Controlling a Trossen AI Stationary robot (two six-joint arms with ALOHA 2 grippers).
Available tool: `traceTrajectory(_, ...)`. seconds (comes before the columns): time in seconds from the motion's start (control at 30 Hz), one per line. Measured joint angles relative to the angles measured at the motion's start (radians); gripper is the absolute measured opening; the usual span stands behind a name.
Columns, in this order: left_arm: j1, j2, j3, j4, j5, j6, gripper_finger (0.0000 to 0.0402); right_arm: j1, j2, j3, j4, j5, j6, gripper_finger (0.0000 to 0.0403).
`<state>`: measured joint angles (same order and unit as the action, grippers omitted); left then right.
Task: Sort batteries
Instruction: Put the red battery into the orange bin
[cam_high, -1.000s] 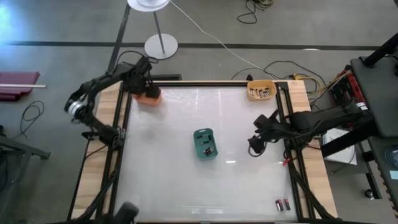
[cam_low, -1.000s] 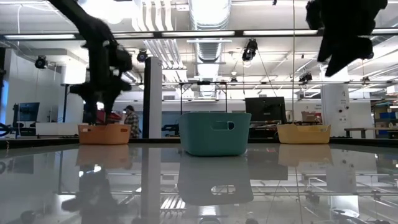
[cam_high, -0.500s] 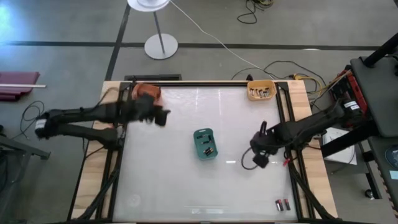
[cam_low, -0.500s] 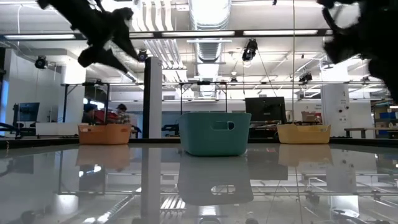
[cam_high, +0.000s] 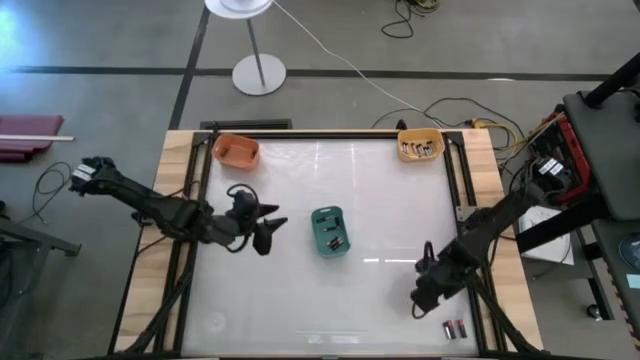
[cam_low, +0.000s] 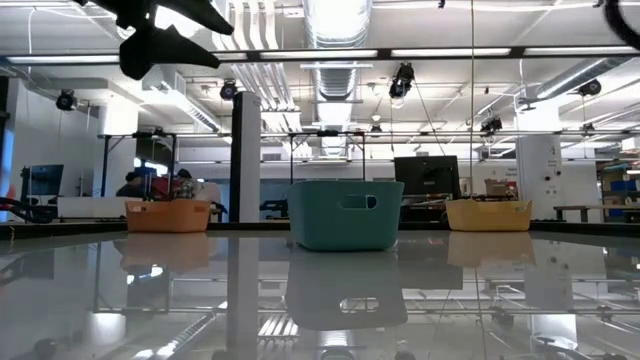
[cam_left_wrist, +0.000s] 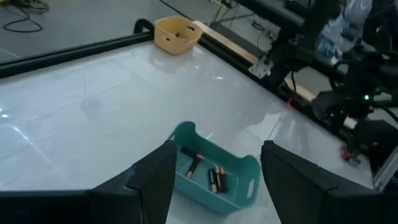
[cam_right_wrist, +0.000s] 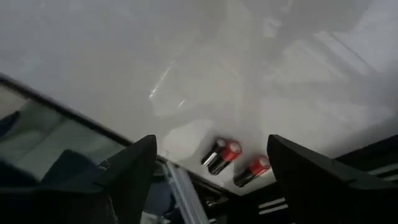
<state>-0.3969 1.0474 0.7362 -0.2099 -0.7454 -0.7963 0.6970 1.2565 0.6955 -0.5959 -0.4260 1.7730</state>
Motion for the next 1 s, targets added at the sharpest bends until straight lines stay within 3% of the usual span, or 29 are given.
traceTrajectory(0.23, 0.005, 0.037, 0.05, -0.036, 0.001, 0.166, 0.0212, 0.131, 0.154, 0.03, 0.17, -0.053, 0.287, 0.0289)
traceTrajectory(0.37, 0.006, 0.026, 0.055, -0.035, 0.001, 0.189, 0.0212, 0.19, 0.2, 0.066, 0.166, -0.083, 0.359, 0.0274)
traceTrajectory(0.57, 0.006, 0.018, 0.055, -0.048, -0.003, 0.237, 0.0212, 0.222, 0.233, 0.07, 0.168, -0.19, 0.352, 0.0227)
traceTrajectory(1.0, 0.005, 0.018, 0.054, -0.082, -0.004, 0.234, 0.0212, 0.193, 0.277, 0.081, 0.15, -0.269, 0.264, 0.0146)
